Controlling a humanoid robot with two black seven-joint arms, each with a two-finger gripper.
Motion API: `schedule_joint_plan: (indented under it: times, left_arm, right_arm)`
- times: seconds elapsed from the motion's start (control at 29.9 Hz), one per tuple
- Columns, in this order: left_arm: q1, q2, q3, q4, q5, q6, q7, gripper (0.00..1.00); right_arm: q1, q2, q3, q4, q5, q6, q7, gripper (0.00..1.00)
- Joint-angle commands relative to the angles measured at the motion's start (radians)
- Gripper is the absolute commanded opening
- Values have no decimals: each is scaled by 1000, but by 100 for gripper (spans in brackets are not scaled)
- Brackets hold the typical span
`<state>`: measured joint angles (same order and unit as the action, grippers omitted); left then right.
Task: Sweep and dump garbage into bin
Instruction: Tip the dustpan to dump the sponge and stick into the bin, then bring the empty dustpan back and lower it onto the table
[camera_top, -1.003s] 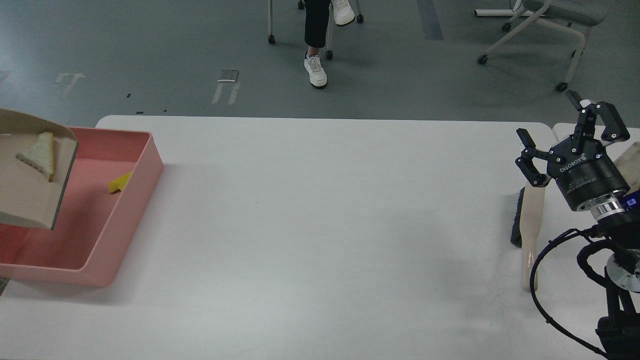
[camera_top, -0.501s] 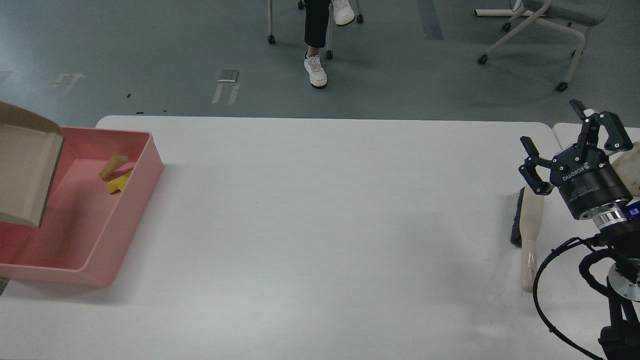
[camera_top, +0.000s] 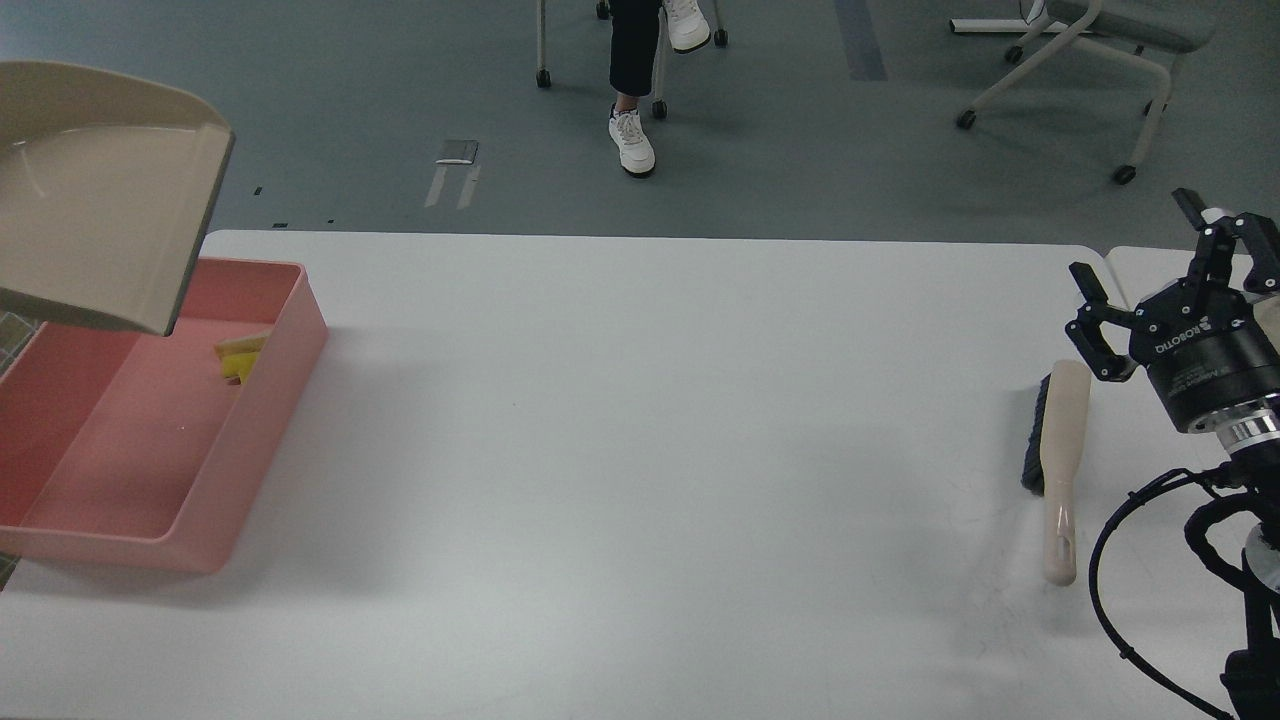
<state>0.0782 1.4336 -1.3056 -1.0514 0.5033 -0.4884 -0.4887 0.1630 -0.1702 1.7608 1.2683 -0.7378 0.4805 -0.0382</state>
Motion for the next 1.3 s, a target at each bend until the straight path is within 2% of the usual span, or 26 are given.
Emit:
schedule_joint_plan:
  times: [0.0,0.17,0.3,0.37,0.57,0.8,0.9,0.94,1.04,1.17,1.27]
  left_arm:
    - [2,-21,12,-131,-9,0,0,0]
    - [8,-64,51,-312,-9,148,0,0]
    - [9,-93,84,-401,-9,217,0,0]
    - [11,-117,114,-455,-9,280,0,0]
    - [12,-232,155,-475,-8,332,0,0]
    - [17,-294,222,-473,6,375,0,0]
    - [12,-335,250,-475,20,398,0,0]
    - [11,-355,253,-475,46,406,0,0]
    - [14,-415,255,-475,105,436,0,0]
    - [22,-459,267,-475,141,445,0,0]
    - [14,-498,348,-475,219,473,0,0]
  right_arm:
    - [9,-2,35,-6,0,-6,0,100]
    - [26,-14,42,-10,-2,-14,-2,100]
    - [70,-25,40,-17,-2,-14,-2,100]
    - [108,-25,40,-26,-2,-14,-2,100]
    - [211,-15,37,-93,-2,-14,0,100]
    - [305,-12,37,-141,-2,-14,1,100]
    - [360,-6,34,-181,-2,-14,38,100]
    - [378,1,31,-199,-2,-11,79,100]
    - [423,1,13,-243,-3,-10,159,100]
    - [461,-3,8,-283,-3,-11,185,100]
    - [486,0,6,-291,-3,-11,211,100]
